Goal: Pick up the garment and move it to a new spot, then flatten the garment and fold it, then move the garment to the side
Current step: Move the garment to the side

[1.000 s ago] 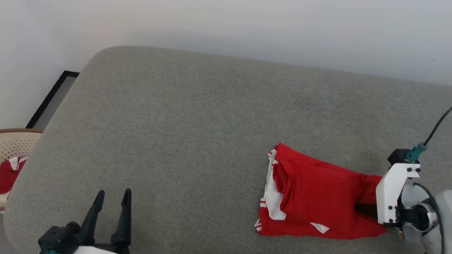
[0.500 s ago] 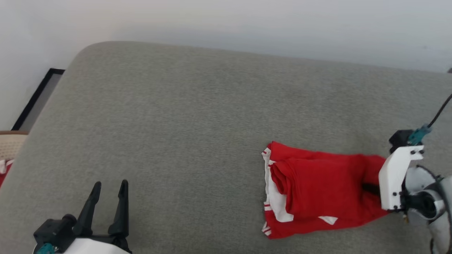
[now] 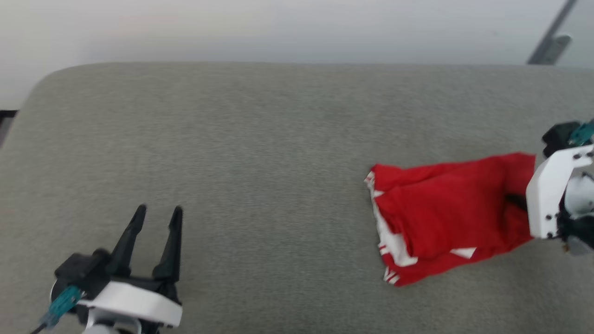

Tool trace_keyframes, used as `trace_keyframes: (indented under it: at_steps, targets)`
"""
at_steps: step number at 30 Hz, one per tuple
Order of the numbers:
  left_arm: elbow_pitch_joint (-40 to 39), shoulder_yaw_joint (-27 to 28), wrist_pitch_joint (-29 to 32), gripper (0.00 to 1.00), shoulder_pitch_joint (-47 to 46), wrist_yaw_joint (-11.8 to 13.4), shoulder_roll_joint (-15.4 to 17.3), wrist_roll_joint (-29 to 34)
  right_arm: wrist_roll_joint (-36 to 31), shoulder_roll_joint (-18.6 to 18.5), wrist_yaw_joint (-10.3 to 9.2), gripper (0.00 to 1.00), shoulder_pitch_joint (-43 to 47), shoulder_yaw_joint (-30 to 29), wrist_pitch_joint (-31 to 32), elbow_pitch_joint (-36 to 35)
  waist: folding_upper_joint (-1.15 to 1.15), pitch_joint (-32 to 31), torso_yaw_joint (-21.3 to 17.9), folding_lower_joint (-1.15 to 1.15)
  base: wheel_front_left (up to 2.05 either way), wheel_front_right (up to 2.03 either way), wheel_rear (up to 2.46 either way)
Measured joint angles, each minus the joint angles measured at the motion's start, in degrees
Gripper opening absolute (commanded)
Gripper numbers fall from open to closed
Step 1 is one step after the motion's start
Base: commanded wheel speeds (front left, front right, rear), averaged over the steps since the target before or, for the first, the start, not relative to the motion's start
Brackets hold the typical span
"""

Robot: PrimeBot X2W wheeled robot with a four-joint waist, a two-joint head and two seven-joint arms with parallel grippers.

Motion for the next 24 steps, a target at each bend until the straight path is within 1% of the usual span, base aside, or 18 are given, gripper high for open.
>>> trace_keyframes:
  at_steps: [1, 7, 10, 17, 20, 21, 24]
  targets:
    - [0.00, 0.00, 0.00, 1.00, 0.00, 0.00, 0.00, 0.00, 0.00, 0.00, 0.00, 0.00, 0.00, 0.00, 0.00, 0.00, 0.00, 0.00, 0.00, 0.00, 0.00, 0.00, 0.00]
    - [0.23, -4.10, 0.00, 1.00, -5.25, 0.00, 1.27, -0.03, -1.43, -1.66, 0.00, 0.00, -4.21, 0.05, -1.04, 0.09, 0.00, 1.74, -4.02, 0.00, 0.00, 0.00, 0.00]
    - [0.55, -6.27, 0.00, 1.00, -8.02, 0.00, 1.85, -0.04, -2.69, -2.43, 0.00, 0.00, -6.32, 0.23, -2.68, 0.65, 0.00, 2.87, -5.94, 0.00, 0.00, 0.00, 0.00]
    - [1.33, -11.72, 0.00, 1.00, -14.85, 0.00, 2.79, -0.14, -5.39, -4.05, 0.00, 0.00, -12.32, 0.48, -9.68, 3.35, 0.00, 6.18, -9.98, 0.00, 0.00, 0.00, 0.00]
    - [1.55, -13.99, 0.00, 1.00, -17.91, 0.00, 3.01, -0.51, -7.32, -4.78, 0.00, 0.00, -15.05, 0.69, -12.87, 5.68, 0.00, 7.83, -11.49, 0.00, 0.00, 0.00, 0.00]
    - [1.69, -15.64, 0.00, 1.00, -19.79, 0.00, 3.13, -0.53, -8.44, -5.04, 0.00, 0.00, -16.83, 0.78, -15.10, 7.54, 0.00, 9.00, -12.37, 0.00, 0.00, 0.00, 0.00]
    - [2.02, -17.98, 0.00, 1.00, -22.57, 0.00, 3.32, -0.58, -10.54, -5.39, 0.00, 0.00, -19.26, 1.00, -18.11, 10.53, 0.00, 10.80, -13.49, 0.00, 0.00, 0.00, 0.00]
